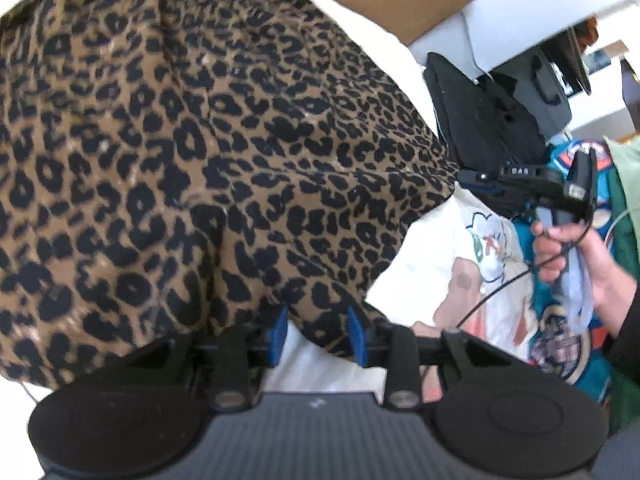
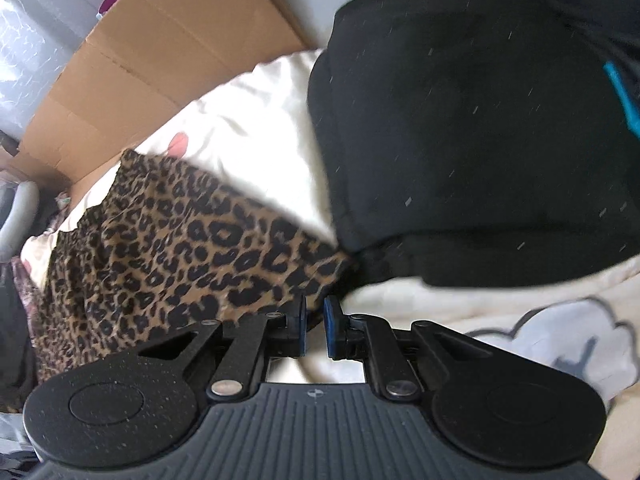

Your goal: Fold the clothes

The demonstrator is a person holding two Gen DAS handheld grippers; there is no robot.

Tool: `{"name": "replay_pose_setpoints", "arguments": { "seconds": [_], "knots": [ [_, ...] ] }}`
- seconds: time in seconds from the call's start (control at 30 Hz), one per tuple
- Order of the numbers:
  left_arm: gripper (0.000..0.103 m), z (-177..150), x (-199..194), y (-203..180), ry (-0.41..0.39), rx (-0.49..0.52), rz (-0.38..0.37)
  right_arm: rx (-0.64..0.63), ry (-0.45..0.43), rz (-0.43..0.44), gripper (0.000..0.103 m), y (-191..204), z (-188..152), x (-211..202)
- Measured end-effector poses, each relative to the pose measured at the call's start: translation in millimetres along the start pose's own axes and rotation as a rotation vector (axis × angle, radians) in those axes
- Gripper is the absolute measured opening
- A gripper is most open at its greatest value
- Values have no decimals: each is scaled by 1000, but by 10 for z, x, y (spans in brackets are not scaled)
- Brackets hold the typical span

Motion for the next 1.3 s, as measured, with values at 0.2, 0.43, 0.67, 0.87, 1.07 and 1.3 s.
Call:
{"name": "replay_pose_setpoints", "arguments": {
  "seconds": [0.2, 0.43, 0.67, 0.87, 1.07, 1.3],
  "knots": [
    [36, -15, 78, -1, 25, -73, -33, 78, 32, 47, 40, 28, -92, 144],
    [48, 78, -16, 122, 1, -196, -59, 133, 11, 75, 40, -22, -95, 115],
    [52, 181, 95, 117, -23, -250, 17, 105, 32, 60, 40, 21, -137, 181],
    [36, 63, 311, 103, 53, -223, 89, 90, 34, 55, 40, 49, -146, 192],
    [27, -131, 386, 179, 121, -236, 95, 101, 28, 54, 40, 15, -132, 207],
    [10, -261, 390, 231, 159, -251, 73, 158, -6, 6, 36, -118, -66, 237]
  ]
}}
Point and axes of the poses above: each gripper's, at about its wrist camera, not at the fingertips, and x roughly the way its jaws point, y to its left, z to its top, the point moved 8 cm from there along x, roughly the way its jaws point, and after that the axes turned 10 degrees about -x, right-handed, at the moved point
